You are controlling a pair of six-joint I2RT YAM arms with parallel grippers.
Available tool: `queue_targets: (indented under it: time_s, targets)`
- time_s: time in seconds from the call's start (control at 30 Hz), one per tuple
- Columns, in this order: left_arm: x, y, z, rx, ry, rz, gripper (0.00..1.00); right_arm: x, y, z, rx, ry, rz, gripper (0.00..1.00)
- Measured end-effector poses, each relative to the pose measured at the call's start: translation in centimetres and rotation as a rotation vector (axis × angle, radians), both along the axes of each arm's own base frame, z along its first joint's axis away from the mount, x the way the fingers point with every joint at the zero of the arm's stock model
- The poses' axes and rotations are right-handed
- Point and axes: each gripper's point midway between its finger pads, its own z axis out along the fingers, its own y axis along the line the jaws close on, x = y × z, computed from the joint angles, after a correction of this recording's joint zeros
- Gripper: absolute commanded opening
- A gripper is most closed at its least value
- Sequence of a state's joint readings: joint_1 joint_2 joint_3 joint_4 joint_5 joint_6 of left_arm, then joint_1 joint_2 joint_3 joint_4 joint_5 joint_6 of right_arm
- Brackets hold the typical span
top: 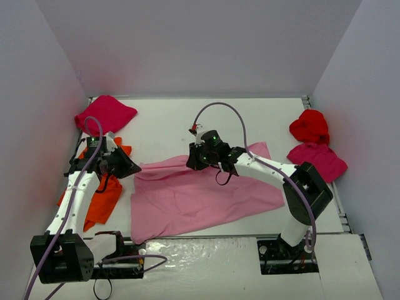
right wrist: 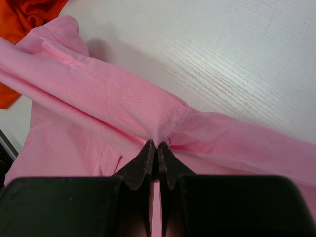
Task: Fold and stack the t-shirts
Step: Fold the tshirt
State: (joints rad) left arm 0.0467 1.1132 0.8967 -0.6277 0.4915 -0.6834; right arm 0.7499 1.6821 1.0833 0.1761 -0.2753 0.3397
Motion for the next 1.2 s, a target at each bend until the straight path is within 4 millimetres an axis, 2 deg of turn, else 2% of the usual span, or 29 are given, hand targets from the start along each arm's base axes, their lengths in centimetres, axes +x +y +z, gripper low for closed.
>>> queue_targets:
  time_s: [0.17, 0.4, 0.67, 0.87, 1.2]
  targets:
    - [-0.6, 0.0, 0.2, 0.001, -0.011, 0.0, 0.0, -0.8, 0.0, -0.2, -0.003, 0.002, 0.003, 0.0]
    - [-2.4, -0.1, -2.2, -0.003, 0.061, 0.0, 0.0, -2.2, -0.1, -1.7, -0.025, 0.029, 0.005, 0.0]
    - [-2.5, -0.1, -2.7, -0.003, 0.074, 0.0, 0.0, -2.4, -0.2, -2.0, -0.029, 0.031, -0.002, 0.0]
    - [-3.3, -0.1, -4.4, -0.004, 0.127, 0.0, 0.0, -2.5, -0.2, -2.1, -0.031, 0.031, -0.005, 0.0]
    - [-4.6, 0.0, -5.9, 0.007, 0.173, 0.008, 0.0, -4.0, -0.2, -3.4, -0.049, 0.06, 0.003, 0.0]
